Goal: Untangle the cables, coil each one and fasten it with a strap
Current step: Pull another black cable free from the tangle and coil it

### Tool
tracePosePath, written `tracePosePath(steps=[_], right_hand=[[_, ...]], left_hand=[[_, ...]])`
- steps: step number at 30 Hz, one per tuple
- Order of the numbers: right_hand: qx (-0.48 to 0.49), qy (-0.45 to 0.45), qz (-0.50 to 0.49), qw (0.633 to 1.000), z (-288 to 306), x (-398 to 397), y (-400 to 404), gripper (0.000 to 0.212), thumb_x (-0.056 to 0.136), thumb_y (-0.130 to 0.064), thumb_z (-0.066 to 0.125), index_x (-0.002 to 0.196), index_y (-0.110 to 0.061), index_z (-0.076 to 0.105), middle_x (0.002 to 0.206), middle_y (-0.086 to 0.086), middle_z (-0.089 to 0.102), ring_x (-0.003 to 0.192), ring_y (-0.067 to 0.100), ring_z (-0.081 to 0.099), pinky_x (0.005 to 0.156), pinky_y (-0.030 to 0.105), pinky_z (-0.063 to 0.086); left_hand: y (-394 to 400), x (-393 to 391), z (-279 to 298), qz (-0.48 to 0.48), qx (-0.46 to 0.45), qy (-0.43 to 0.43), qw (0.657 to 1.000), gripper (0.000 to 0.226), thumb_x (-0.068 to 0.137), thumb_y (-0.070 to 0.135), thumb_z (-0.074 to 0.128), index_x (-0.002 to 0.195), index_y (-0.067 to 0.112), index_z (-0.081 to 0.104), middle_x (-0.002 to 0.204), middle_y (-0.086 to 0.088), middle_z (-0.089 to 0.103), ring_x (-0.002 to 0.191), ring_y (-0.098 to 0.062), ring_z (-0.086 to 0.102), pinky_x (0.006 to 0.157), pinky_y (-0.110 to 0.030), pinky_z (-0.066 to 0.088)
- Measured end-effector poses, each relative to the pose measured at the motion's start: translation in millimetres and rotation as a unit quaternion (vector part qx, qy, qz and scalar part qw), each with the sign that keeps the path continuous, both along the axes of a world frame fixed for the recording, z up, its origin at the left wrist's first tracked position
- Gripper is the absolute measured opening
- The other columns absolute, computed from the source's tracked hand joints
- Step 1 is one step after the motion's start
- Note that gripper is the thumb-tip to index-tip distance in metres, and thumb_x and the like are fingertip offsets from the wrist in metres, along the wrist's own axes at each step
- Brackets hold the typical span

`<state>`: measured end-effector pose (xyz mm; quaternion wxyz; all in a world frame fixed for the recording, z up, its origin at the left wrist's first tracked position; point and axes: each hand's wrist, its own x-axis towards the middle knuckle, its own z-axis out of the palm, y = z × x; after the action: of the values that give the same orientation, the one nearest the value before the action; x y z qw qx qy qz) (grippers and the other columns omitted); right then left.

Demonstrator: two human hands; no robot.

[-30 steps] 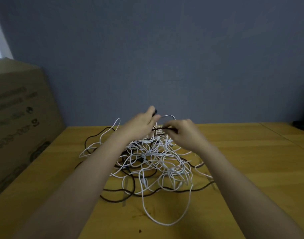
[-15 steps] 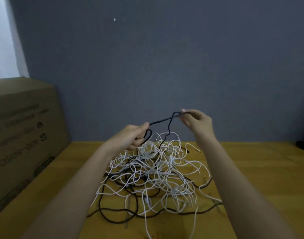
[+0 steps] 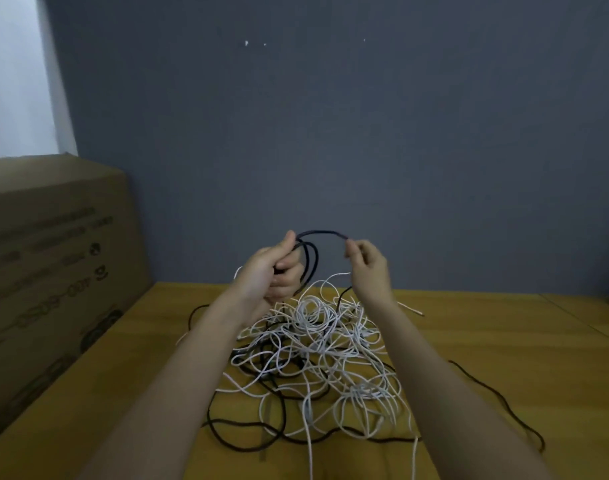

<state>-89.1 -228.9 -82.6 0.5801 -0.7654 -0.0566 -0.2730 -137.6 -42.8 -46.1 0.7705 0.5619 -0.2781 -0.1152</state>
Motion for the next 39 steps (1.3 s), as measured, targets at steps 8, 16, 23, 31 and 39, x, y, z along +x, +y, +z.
tracePosePath(steps=[8, 16, 23, 31, 39], right_hand=[[-0.554, -0.058, 0.064, 0.828, -68, -43, 27, 0.031, 0.101, -0.039, 0.037, 0.124, -0.024, 0.051, 0.087, 0.007, 0.068, 0.075, 0.029, 0.062, 0.056, 0.033, 0.041], [-0.324, 0.051, 0.188, 0.926, -65, -65, -5, 0.007, 0.090, -0.031, 0.061, 0.094, -0.027, 0.064, 0.077, -0.009, 0.064, 0.072, 0.009, 0.060, 0.069, 0.035, 0.052], [-0.453, -0.008, 0.065, 0.889, -67, -15, -50, 0.018, 0.095, -0.019, 0.057, 0.102, -0.009, 0.071, 0.098, 0.006, 0.067, 0.096, 0.023, 0.056, 0.085, 0.037, 0.044], [-0.252, 0.029, -0.062, 0.965, 9, 36, -22, 0.024, 0.097, -0.011, 0.047, 0.091, 0.000, 0.067, 0.084, 0.018, 0.067, 0.081, 0.037, 0.065, 0.074, 0.046, 0.052], [-0.052, -0.311, -0.087, 0.945, 168, 18, 6, 0.020, 0.098, -0.004, 0.044, 0.104, -0.005, 0.063, 0.122, -0.009, 0.049, 0.116, 0.004, 0.051, 0.088, 0.010, 0.039]], left_hand=[[-11, 15, -21, 0.125, 0.029, -0.019, 0.992, 0.029, 0.104, 0.017, 0.026, 0.076, 0.014, 0.032, 0.055, 0.003, 0.037, 0.043, -0.009, 0.032, 0.048, -0.020, 0.030], [-14, 29, -56, 0.219, 0.548, -0.276, 0.758, 0.027, 0.103, 0.038, 0.029, 0.092, 0.016, 0.037, 0.079, -0.008, 0.056, 0.067, -0.024, 0.055, 0.059, -0.040, 0.039], [-8, 13, -41, 0.105, 0.564, -0.226, 0.788, 0.059, 0.088, 0.071, 0.030, 0.069, 0.021, 0.056, 0.050, 0.014, 0.053, 0.051, 0.000, 0.049, 0.057, -0.026, 0.036], [-6, 20, -15, 0.089, 0.282, -0.077, 0.952, 0.037, 0.103, 0.036, 0.034, 0.076, 0.013, 0.043, 0.046, 0.010, 0.030, 0.038, -0.004, 0.021, 0.038, -0.015, 0.017], [-25, 45, 73, 0.205, 0.195, -0.180, 0.942, 0.040, 0.104, 0.037, 0.027, 0.079, 0.012, 0.046, 0.057, 0.002, 0.036, 0.046, -0.009, 0.031, 0.047, -0.018, 0.028]])
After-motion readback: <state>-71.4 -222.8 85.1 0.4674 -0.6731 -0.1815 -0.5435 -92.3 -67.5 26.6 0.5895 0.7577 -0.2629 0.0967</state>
